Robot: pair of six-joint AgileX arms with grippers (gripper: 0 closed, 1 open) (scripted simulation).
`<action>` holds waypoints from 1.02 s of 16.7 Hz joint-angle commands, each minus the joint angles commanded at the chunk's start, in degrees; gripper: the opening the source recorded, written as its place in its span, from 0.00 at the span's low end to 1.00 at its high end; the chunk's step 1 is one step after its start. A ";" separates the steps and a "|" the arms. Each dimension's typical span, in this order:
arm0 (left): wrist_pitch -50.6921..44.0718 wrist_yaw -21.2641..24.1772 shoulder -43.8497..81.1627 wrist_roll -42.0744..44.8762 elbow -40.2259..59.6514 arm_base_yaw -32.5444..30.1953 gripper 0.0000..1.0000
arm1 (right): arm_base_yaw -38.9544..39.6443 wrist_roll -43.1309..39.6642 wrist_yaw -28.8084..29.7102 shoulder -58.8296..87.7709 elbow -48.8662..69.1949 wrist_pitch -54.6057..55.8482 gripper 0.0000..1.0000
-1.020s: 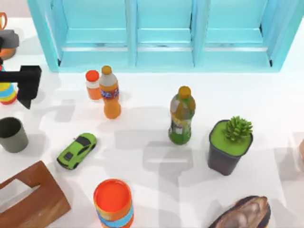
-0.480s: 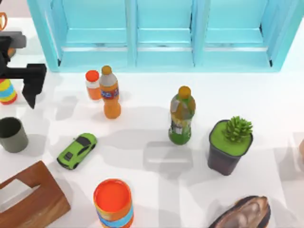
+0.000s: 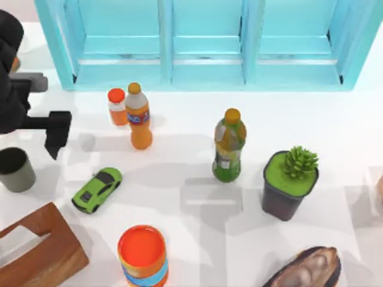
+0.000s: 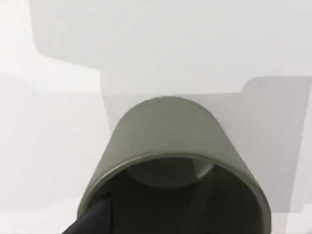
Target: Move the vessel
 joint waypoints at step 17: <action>5.92 0.01 1.83 0.04 -4.76 0.01 0.32 | 0.00 0.00 0.00 0.00 0.00 0.00 1.00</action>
